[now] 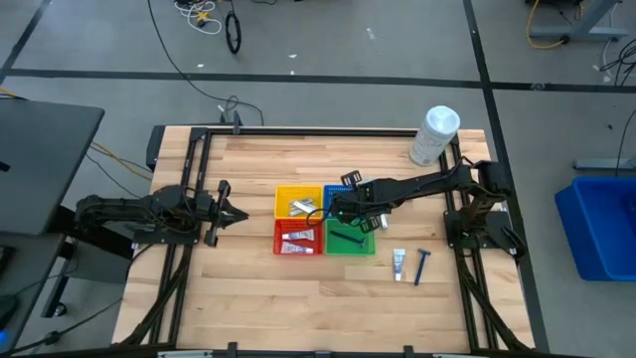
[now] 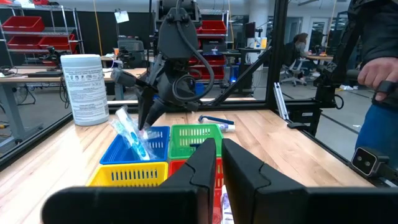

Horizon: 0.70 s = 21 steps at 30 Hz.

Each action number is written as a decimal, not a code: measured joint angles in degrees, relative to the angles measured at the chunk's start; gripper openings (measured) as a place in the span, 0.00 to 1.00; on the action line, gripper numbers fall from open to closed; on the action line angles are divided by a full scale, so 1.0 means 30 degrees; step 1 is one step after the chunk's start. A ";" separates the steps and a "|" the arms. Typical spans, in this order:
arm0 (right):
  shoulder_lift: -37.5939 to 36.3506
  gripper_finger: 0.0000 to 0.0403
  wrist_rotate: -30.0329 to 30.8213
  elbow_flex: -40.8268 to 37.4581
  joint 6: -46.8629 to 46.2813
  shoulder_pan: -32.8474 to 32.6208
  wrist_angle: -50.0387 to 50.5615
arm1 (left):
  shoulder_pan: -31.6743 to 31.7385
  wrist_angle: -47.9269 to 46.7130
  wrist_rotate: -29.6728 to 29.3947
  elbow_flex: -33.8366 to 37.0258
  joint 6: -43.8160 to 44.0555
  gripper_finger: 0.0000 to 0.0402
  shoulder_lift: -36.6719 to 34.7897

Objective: Pick & Place Travel size toiletries
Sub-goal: Put the red toothbrush into the blue bin

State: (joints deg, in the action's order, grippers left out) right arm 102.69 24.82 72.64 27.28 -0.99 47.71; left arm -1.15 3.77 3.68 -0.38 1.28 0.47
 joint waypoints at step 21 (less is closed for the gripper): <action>-0.0015 0.03 -0.1493 0.3865 -0.0075 0.0627 0.4304 | -0.0001 -0.0007 0.0001 0.0001 0.0001 0.08 0.0007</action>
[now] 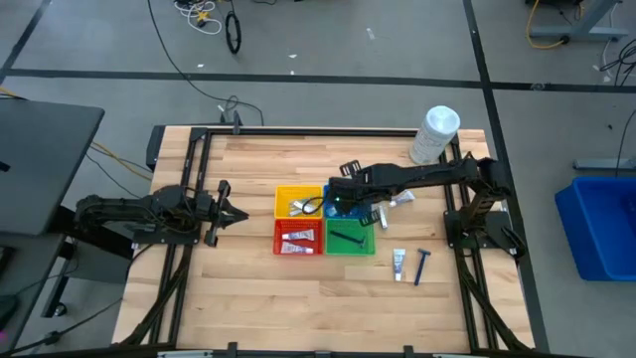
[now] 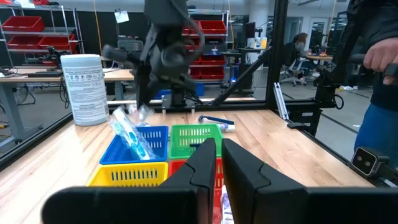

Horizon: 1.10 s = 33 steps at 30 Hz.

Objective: Pick & Place Travel size toiletries
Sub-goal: Put the red toothbrush into the blue bin

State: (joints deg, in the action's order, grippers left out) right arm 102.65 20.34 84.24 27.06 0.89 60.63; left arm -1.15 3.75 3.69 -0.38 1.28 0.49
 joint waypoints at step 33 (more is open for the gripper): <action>0.0000 0.03 -0.5022 0.2080 -1.0894 0.3231 -0.1196 | -0.0003 0.0000 -0.0001 0.0002 0.0003 0.08 -0.0007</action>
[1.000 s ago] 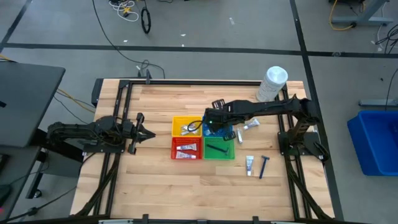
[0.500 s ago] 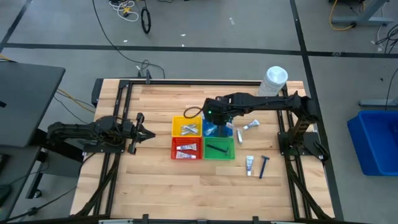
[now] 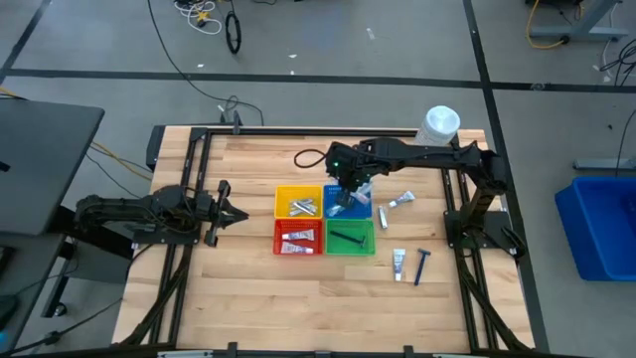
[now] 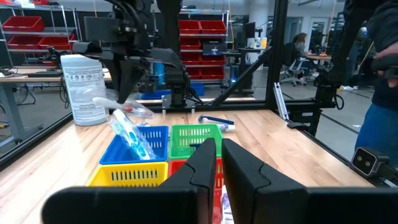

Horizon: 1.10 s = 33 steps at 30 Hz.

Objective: Pick & Place Travel size toiletries
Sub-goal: Put the red toothbrush into the blue bin

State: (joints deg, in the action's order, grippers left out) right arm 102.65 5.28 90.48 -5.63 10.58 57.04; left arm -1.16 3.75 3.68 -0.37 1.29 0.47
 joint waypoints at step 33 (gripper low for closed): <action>0.0007 0.03 -0.1615 -0.2820 -0.1204 0.0229 -0.2543 | 0.0005 0.0007 0.0007 -0.0003 -0.0004 0.08 0.0007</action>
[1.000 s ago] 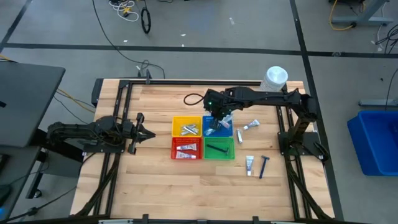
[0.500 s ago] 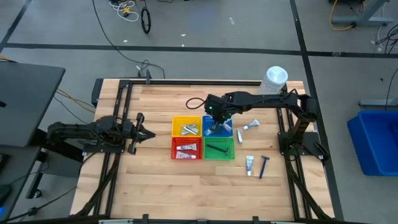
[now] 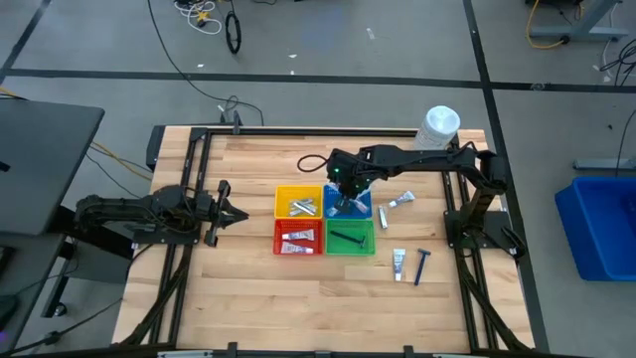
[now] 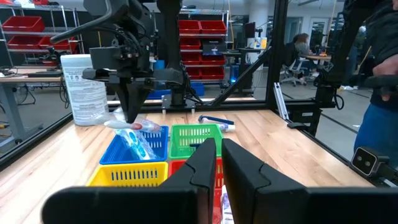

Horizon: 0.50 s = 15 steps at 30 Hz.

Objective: Pick & Place Travel size toiletries
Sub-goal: Put the red toothbrush into the blue bin

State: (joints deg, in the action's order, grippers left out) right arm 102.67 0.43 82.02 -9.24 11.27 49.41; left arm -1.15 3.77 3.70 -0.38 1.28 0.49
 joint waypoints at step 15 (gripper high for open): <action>0.0000 0.32 -0.0192 0.0000 -0.0975 0.0132 0.0153 | 0.0000 -0.0003 -0.0007 0.0000 0.0004 0.08 -0.0003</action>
State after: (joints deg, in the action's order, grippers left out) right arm 102.67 -0.14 82.02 -12.16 11.66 49.87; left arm -1.15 3.76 3.68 -0.38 1.29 0.48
